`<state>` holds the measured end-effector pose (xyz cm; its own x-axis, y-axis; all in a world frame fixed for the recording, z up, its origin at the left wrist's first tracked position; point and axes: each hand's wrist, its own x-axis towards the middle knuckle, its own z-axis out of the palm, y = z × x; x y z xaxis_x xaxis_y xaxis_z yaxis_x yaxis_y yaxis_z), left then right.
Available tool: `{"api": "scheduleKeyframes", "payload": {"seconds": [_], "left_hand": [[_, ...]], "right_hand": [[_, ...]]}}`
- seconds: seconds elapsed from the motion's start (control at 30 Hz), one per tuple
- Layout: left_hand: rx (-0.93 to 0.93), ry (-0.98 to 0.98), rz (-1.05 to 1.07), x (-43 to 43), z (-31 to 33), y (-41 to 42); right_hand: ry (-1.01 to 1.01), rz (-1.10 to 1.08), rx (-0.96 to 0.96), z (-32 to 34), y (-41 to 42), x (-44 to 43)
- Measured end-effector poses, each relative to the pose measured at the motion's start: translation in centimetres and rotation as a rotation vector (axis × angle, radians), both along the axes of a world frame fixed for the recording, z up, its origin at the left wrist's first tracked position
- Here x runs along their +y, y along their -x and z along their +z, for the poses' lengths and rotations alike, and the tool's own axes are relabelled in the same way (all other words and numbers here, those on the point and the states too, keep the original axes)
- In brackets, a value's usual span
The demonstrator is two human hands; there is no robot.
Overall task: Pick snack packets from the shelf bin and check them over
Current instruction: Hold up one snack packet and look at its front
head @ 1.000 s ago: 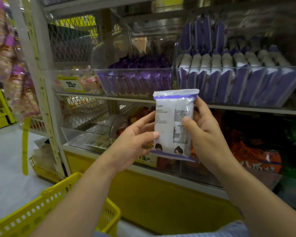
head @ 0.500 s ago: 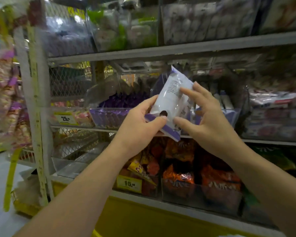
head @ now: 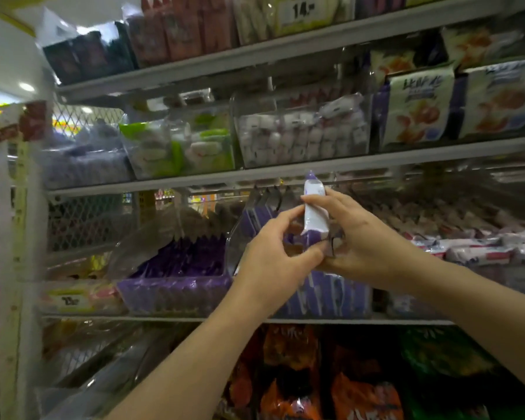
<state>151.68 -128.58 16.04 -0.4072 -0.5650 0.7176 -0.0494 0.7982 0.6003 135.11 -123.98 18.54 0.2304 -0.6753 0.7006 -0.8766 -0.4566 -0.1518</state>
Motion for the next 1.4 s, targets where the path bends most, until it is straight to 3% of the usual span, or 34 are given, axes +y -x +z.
{"api": "scheduleKeyframes", "payload": {"seconds": [0.33, 0.47, 0.53, 0.63, 0.73, 0.87, 1.0, 1.4], "left_hand": [[-0.195, -0.098, -0.144, -6.2, 2.1, 5.5], [-0.264, -0.063, -0.128, -8.9, 2.7, 7.5], [-0.397, 0.098, -0.012, -10.0, 3.0, 8.1], [-0.669, 0.586, 0.422, -11.6, 3.7, 7.7], [-0.787, 0.709, 0.647, -13.6, 4.4, 6.3], [-0.742, 0.777, 0.664, -16.1, 5.1, 4.6], [-0.889, 0.633, 0.675, -18.4, 5.1, 3.6], [-0.712, 0.683, 0.614, -20.1, 4.1, 3.5]], "right_hand": [[0.011, -0.047, 0.128, 3.1, 5.1, -3.3], [-0.037, -0.22, 0.195, 4.3, 7.2, -5.2], [-0.088, -0.306, 0.217, 4.9, 8.0, -6.3], [-0.104, -0.38, 0.272, 5.9, 8.5, -8.1], [-0.148, -0.472, 0.338, 6.7, 8.7, -10.1], [-0.272, -0.563, 0.386, 7.5, 8.8, -12.7], [-0.349, -0.62, 0.409, 8.7, 9.4, -14.7], [-0.504, -0.735, 0.584, 7.6, 8.8, -16.2]]}}
